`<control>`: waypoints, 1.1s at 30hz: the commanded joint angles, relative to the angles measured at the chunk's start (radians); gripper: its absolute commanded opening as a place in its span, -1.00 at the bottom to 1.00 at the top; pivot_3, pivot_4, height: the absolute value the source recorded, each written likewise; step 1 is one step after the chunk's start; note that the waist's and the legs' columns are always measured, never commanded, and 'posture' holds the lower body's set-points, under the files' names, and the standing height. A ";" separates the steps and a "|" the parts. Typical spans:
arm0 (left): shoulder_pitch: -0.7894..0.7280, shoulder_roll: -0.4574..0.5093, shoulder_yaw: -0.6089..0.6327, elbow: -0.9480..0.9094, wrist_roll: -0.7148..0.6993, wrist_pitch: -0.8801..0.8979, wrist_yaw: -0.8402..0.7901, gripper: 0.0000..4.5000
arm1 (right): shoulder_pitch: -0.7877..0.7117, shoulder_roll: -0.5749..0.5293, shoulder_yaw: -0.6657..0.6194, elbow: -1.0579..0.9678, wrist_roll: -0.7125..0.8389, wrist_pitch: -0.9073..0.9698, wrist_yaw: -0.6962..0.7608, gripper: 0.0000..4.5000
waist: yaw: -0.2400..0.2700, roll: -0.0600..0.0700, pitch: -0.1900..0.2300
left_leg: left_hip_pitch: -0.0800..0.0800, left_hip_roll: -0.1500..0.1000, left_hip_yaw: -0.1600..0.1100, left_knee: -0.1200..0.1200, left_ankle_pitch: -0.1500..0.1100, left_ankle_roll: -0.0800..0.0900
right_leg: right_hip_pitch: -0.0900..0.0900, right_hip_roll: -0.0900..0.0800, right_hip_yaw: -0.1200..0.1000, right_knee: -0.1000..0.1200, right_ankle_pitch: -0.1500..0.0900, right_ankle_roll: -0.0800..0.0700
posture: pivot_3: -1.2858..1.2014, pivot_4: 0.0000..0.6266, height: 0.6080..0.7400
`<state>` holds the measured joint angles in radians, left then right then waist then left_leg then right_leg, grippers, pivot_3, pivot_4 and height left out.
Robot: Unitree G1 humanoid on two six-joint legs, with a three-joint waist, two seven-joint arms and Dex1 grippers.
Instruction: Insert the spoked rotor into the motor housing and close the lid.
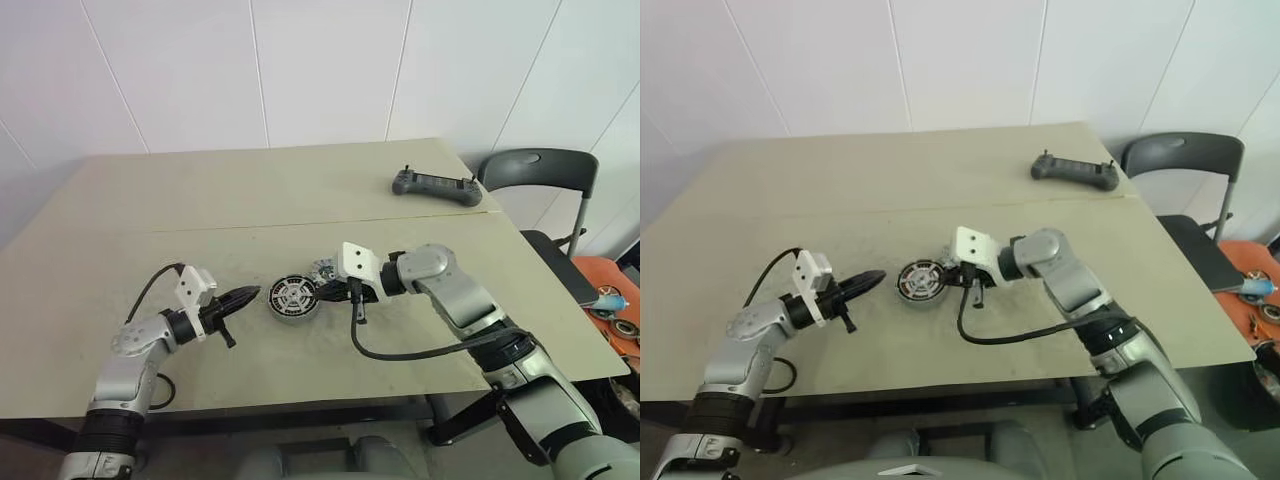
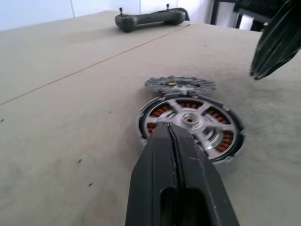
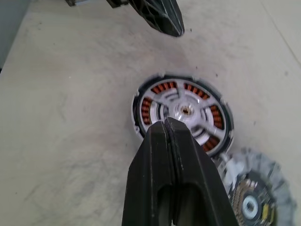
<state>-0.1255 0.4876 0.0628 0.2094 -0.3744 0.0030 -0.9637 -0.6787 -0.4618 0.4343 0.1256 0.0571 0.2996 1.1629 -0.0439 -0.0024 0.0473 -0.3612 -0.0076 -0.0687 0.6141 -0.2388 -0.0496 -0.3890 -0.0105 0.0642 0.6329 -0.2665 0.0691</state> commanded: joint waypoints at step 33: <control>-0.047 -0.013 0.021 -0.004 0.006 -0.028 0.020 -1.00 | -0.043 0.074 0.114 0.178 -0.235 -0.230 -0.010 0.51 | 0.000 -0.001 0.000 | 0.000 0.000 0.000 0.000 0.000 0.000 | 0.000 0.000 0.000 0.001 0.000 0.000 | 0.03 -1.00 1.00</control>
<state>-0.1620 0.4678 0.0659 0.2224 -0.3640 -0.0261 -0.9484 -0.7135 -0.3953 0.5517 0.3026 -0.1751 0.0874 1.1614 -0.0434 -0.0034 0.0469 -0.3606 -0.0075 -0.0688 0.6141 -0.2387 -0.0496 -0.3887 -0.0106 0.0646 0.6342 -0.2660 0.0693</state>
